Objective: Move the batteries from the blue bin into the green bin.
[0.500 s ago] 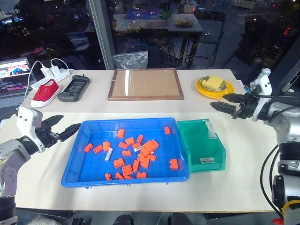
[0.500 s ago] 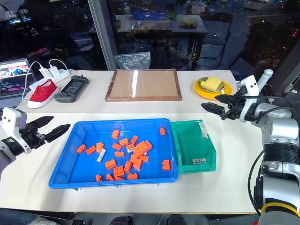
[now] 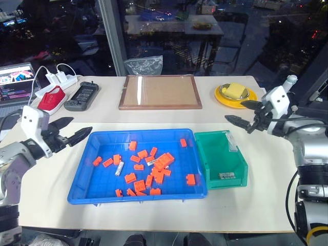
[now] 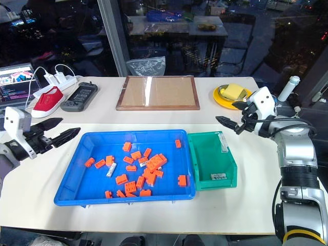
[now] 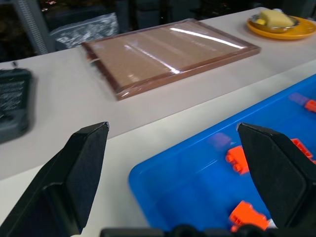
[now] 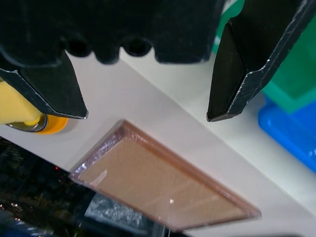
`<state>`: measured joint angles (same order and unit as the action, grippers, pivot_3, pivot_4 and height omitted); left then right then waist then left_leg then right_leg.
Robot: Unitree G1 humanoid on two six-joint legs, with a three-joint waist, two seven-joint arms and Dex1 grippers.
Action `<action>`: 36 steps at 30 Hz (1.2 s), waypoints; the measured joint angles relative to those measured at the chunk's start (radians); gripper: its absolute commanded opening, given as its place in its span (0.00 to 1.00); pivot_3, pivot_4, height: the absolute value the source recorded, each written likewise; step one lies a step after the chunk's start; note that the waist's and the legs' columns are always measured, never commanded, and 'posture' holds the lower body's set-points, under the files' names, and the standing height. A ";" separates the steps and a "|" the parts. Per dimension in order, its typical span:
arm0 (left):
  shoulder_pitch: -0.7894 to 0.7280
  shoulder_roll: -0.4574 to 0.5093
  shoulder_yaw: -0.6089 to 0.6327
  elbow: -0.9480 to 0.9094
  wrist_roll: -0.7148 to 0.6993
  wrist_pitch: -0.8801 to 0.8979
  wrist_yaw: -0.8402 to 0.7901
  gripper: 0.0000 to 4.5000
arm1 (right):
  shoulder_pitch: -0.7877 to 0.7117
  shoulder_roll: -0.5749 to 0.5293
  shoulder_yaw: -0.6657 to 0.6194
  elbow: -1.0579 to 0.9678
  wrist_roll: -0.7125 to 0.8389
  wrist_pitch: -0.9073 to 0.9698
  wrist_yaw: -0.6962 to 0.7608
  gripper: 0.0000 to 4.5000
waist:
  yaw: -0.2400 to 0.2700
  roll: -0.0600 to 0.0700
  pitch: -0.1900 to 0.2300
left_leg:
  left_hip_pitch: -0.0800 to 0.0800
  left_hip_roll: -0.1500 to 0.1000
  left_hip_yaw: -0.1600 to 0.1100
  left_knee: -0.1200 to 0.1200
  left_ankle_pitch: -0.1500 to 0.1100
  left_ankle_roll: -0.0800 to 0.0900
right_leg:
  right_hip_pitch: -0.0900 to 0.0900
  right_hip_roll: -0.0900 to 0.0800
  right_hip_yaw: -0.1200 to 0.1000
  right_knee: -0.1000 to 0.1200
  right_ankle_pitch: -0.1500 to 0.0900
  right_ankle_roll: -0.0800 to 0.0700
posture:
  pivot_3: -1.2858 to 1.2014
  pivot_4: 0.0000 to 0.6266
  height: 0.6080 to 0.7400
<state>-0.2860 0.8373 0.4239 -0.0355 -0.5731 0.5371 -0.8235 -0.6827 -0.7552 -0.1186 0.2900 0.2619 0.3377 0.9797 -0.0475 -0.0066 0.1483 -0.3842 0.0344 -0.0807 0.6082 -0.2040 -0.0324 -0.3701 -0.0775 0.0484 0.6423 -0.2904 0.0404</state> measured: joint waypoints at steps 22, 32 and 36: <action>0.141 0.092 -0.005 -0.209 -0.074 0.127 -0.133 1.00 | -0.284 0.022 0.404 -0.534 0.175 0.603 0.074 1.00 | -0.011 -0.001 0.001 | 0.000 0.002 0.000 -0.001 -0.001 0.001 | -0.002 0.001 0.000 0.001 0.000 0.000 | 0.52 0.24 1.00; 0.265 0.145 0.060 -0.379 -0.173 0.273 -0.131 1.00 | -0.313 0.120 0.678 -0.521 0.042 0.540 0.103 1.00 | 0.002 -0.002 0.001 | 0.000 0.001 0.000 -0.001 -0.001 0.001 | -0.004 0.001 0.000 0.002 0.000 0.000 | 0.52 0.24 1.00; 0.262 0.149 0.062 -0.385 -0.174 0.274 -0.119 1.00 | -0.314 0.170 0.711 -0.473 -0.021 0.507 0.089 1.00 | 0.000 -0.002 0.001 | 0.000 0.002 0.000 -0.001 -0.001 0.001 | -0.004 0.001 0.000 0.003 0.000 0.000 | 0.52 0.24 1.00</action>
<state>-0.0236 0.9858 0.4858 -0.4208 -0.7475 0.8112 -0.9423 -0.9965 -0.5853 0.5928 -0.1828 0.2411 0.8443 1.0684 -0.0476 -0.0083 0.1495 -0.3843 0.0361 -0.0807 0.6072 -0.2047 -0.0315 -0.3745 -0.0762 0.0487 0.6451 -0.2906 0.0401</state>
